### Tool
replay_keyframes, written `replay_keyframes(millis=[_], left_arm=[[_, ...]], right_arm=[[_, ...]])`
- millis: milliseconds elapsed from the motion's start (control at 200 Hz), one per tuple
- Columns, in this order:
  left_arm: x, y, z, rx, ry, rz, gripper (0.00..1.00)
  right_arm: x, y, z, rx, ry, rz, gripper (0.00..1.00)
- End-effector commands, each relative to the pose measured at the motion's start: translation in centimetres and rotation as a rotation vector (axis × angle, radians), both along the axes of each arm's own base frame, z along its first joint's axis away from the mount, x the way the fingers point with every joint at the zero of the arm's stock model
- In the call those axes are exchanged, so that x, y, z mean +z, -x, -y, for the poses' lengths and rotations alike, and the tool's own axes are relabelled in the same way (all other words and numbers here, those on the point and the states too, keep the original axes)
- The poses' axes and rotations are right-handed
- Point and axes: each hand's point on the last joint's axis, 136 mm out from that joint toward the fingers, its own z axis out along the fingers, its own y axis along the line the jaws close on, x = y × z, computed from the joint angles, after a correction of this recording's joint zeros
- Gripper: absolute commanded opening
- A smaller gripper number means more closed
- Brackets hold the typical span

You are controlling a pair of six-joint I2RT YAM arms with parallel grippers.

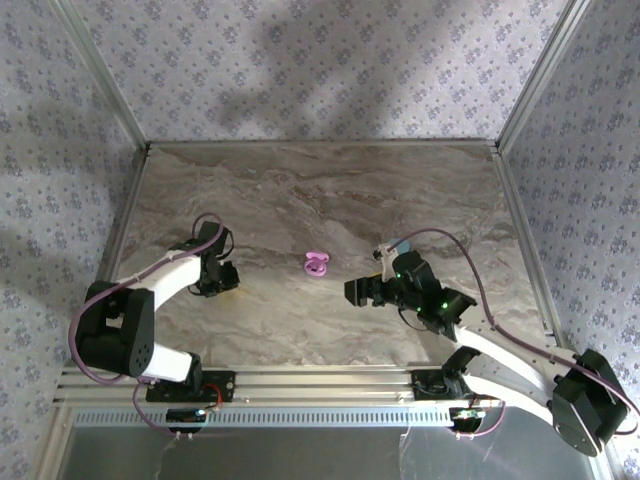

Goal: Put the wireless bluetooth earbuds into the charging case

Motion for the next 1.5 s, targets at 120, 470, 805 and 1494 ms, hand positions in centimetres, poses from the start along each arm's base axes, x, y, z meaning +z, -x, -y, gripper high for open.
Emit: replay_keyframes(millis=[120, 470, 805, 1494], left_arm=[[0.5, -0.3, 0.5, -0.034, -0.022, 0.001, 0.21], [3.0, 1.4, 6.1, -0.266, -0.048, 0.069, 0.21], [4.9, 3.8, 18.0, -0.683, 0.003, 0.194, 0.2], [1.2, 5.7, 27.6, -1.071, 0.036, 0.141, 0.23]], right_arm=[[-0.5, 0.2, 1.0, -0.03, 0.009, -0.009, 0.88], [-0.4, -0.2, 2.0, -0.065, 0.016, -0.011, 0.89], [-2.0, -2.1, 6.1, -0.248, 0.028, -0.109, 0.88], [-3.3, -2.0, 8.0, -0.304, -0.003, -0.197, 0.88]])
